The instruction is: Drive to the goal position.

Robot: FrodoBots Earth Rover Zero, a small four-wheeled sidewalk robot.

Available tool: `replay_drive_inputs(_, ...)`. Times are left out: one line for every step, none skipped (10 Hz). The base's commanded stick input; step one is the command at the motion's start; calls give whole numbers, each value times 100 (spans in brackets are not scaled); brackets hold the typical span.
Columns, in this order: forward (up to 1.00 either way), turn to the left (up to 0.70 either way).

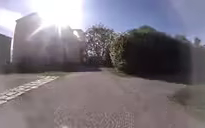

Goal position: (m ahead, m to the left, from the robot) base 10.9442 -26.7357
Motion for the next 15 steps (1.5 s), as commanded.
replay_drive_inputs(70, -35)
replay_drive_inputs(70, -35)
replay_drive_inputs(70, -35)
replay_drive_inputs(70, -35)
replay_drive_inputs(70, -35)
replay_drive_inputs(70, -35)
replay_drive_inputs(70, -35)
replay_drive_inputs(70, -35)
replay_drive_inputs(70, -35)
replay_drive_inputs(70, -35)
replay_drive_inputs(70, -35)
replay_drive_inputs(70, -35)
replay_drive_inputs(70, -35)
replay_drive_inputs(70, -35)
replay_drive_inputs(70, -35)
